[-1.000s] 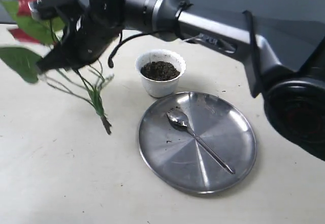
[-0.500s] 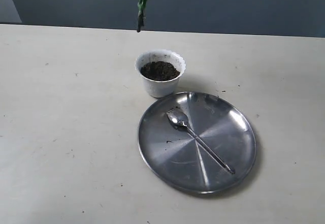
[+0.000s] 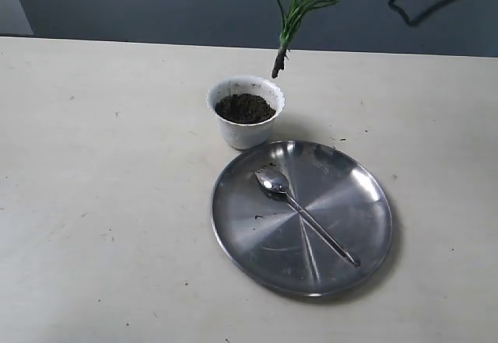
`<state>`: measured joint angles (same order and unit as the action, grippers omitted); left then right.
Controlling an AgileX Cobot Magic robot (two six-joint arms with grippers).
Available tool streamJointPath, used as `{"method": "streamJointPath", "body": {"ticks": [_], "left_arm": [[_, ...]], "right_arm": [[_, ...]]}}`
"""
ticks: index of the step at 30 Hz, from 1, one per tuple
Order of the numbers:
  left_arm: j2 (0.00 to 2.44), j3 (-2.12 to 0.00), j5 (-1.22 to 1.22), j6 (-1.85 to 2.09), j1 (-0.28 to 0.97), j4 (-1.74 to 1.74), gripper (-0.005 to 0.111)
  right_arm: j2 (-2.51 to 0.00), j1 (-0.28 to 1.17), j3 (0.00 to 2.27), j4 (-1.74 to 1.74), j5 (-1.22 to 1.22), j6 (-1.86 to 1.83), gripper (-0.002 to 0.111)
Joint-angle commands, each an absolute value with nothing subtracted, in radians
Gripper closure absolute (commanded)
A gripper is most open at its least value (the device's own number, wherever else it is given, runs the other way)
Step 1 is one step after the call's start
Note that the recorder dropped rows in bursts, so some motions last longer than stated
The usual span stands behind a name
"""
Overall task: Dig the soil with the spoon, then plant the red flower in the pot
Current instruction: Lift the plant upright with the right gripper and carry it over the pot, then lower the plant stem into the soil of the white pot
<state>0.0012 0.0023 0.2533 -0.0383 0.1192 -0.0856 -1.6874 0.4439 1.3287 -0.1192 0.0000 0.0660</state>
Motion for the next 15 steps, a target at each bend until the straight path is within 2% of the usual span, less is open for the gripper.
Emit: {"method": "streamJointPath", "body": {"ticks": [1, 2, 5, 15], "left_arm": [[0.000, 0.000, 0.239, -0.043, 0.125, -0.084, 0.106], [0.000, 0.000, 0.239, -0.043, 0.125, -0.084, 0.106], [0.000, 0.000, 0.239, -0.043, 0.125, -0.084, 0.106], [0.000, 0.000, 0.239, -0.043, 0.125, -0.084, 0.106]], "right_arm": [[-1.603, 0.439, 0.985, -0.083, -0.668, 0.105, 0.109], [-1.644, 0.439, 0.951, 0.000, -0.739, 0.153, 0.109], [-1.772, 0.439, 0.979, 0.213, -0.745, 0.240, 0.109], [-1.915, 0.439, 1.129, 0.348, -0.786, 0.237, 0.109]]}}
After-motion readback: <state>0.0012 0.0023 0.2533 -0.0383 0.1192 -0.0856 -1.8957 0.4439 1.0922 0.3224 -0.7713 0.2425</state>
